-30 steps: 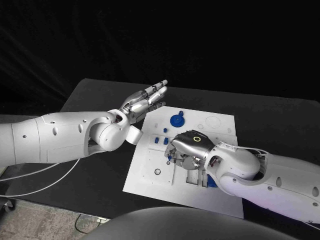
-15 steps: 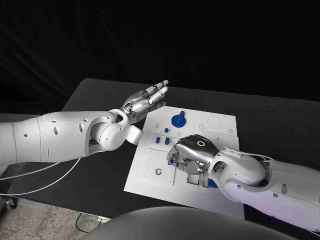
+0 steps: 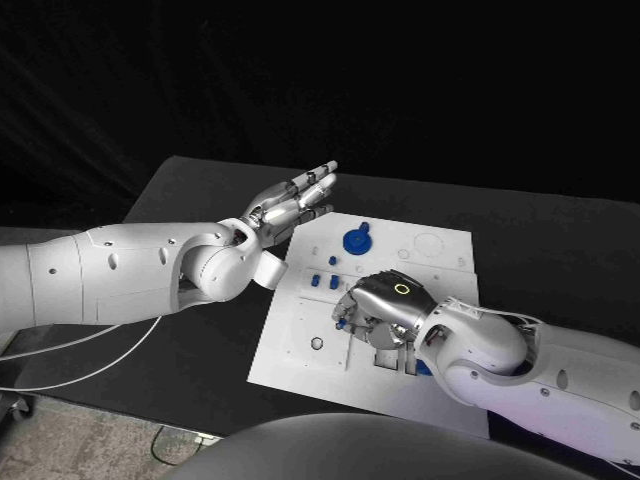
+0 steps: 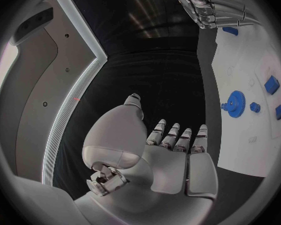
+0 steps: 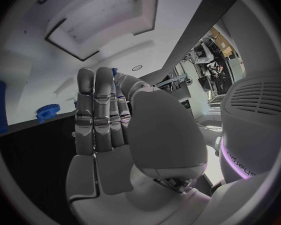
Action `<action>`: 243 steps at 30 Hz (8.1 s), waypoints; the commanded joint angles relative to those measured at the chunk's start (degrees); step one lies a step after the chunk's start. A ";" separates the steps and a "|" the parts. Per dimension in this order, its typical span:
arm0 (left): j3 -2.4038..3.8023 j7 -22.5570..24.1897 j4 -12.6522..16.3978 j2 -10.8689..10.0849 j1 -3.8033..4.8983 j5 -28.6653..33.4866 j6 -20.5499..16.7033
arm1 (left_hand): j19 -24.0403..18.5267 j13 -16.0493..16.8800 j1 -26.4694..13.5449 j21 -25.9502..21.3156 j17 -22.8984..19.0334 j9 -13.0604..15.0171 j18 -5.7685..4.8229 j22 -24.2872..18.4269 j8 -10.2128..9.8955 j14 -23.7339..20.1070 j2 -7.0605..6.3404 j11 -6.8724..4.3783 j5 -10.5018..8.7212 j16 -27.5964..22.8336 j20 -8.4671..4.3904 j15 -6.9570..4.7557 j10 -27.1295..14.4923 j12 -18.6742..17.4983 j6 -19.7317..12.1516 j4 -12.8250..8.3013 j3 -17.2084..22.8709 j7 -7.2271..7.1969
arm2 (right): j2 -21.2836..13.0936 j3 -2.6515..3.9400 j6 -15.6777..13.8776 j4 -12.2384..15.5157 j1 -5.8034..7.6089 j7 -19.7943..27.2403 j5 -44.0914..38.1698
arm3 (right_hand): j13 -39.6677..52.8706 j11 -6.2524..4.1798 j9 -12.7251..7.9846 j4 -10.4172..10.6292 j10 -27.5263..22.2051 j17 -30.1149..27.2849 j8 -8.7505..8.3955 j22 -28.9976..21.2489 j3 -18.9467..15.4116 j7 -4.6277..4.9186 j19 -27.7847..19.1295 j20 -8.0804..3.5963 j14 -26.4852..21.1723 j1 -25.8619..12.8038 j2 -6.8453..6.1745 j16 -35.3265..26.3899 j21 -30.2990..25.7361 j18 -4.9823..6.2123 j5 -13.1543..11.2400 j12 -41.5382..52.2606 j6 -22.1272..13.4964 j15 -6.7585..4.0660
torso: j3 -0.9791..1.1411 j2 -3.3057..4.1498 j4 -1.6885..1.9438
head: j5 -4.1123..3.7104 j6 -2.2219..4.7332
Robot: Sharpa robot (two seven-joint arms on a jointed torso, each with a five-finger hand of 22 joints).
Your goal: Assemble the parts on the task board
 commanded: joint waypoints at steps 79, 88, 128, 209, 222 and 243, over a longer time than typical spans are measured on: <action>0.03 -0.46 -0.62 0.52 -1.06 -0.65 2.31 | 0.63 0.04 0.20 0.38 0.07 0.09 0.81 0.00 0.40 0.07 1.49 0.52 0.90 0.04 0.28 0.90 -0.04 0.39 0.11 -0.10 -1.07 0.90 | -16.66 0.13 5.57 8.96 9.39 -8.53 4.45 | 2.14 2.86 -4.38 6.60 -18.43 1.47 -1.62 1.36 -7.96 -0.88 -1.57 1.63 -4.78 -5.33 -0.54 4.63 -3.95 0.63 -9.31 4.72 -14.97 1.60 | 0.05 0.01 -0.08 | -2.34 0.01; 0.03 -0.61 -0.53 0.37 -1.07 -0.65 2.17 | 0.67 0.04 0.50 0.40 0.08 0.10 0.78 0.04 0.42 0.08 1.66 0.52 1.41 0.05 0.30 0.92 -0.07 0.40 0.17 -0.15 -1.17 0.93 | -17.46 0.10 7.64 7.76 8.36 -9.25 3.80 | 2.61 2.38 -4.38 8.13 -17.87 1.29 -1.50 1.21 -9.30 1.24 0.01 1.64 -3.21 -5.66 -1.02 5.39 -3.91 0.61 -10.02 6.69 -14.12 1.76 | 0.02 0.04 0.03 | -2.55 0.01; 0.03 -1.00 -0.83 0.63 -1.08 -0.65 2.80 | 0.85 0.06 1.99 0.47 0.11 0.13 0.72 0.13 0.47 0.16 2.27 0.61 3.13 0.10 0.35 1.09 -0.09 0.60 0.41 -0.40 -1.35 1.38 | -12.52 0.09 6.74 2.17 4.97 -5.82 3.96 | 1.23 1.60 -4.03 6.46 -8.93 0.20 0.43 1.21 -5.82 1.66 1.57 1.33 -2.41 -0.58 0.21 5.29 -4.70 0.64 -6.74 7.15 -7.26 1.38 | 0.03 -0.01 -0.04 | -2.13 0.01; 0.02 -2.57 -1.13 1.03 -1.24 -0.65 3.15 | 0.87 0.08 2.74 0.44 0.11 0.22 0.55 -0.14 0.62 0.15 4.29 0.99 4.50 0.11 0.40 1.33 -0.07 0.83 1.13 -0.18 -1.28 2.26 | 8.71 0.18 15.41 3.38 4.93 -9.14 -6.83 | -0.45 -0.67 1.25 3.15 0.47 -0.06 2.86 3.41 -2.94 -0.82 3.12 -0.44 -0.58 -0.44 0.70 5.28 0.21 0.03 -1.95 1.73 -0.28 -0.39 | 0.01 0.05 0.02 | 0.13 0.01; 0.03 -2.58 -1.02 0.93 -1.24 -0.65 3.17 | 0.88 0.08 2.75 0.45 0.11 0.22 0.55 -0.12 0.62 0.15 4.28 1.02 4.53 0.10 0.39 1.33 -0.07 0.81 1.13 -0.19 -1.31 2.25 | 7.02 0.17 17.04 5.42 3.89 -9.72 -7.11 | -0.47 -0.62 1.28 3.00 0.43 -0.04 2.68 3.41 -2.80 -0.75 3.12 -0.43 -0.55 -0.45 0.70 5.31 0.15 0.03 -1.82 1.51 -0.45 -0.36 | 0.01 -0.05 -0.06 | 0.56 0.01; 0.03 -2.56 -1.11 1.05 -1.24 -0.65 3.26 | 0.90 0.07 2.78 0.45 0.11 0.21 0.53 -0.09 0.61 0.15 4.32 1.08 4.61 0.11 0.40 1.34 -0.07 0.80 1.09 -0.21 -1.34 2.26 | 5.24 0.15 18.12 6.09 3.37 -9.95 -7.18 | -0.47 -0.59 1.33 2.75 0.45 -0.04 2.57 3.35 -2.62 -0.68 3.04 -0.42 -0.64 -0.31 0.69 5.28 -0.33 0.08 -1.74 1.33 -0.51 -0.34 | 0.00 -0.02 0.01 | 0.30 0.01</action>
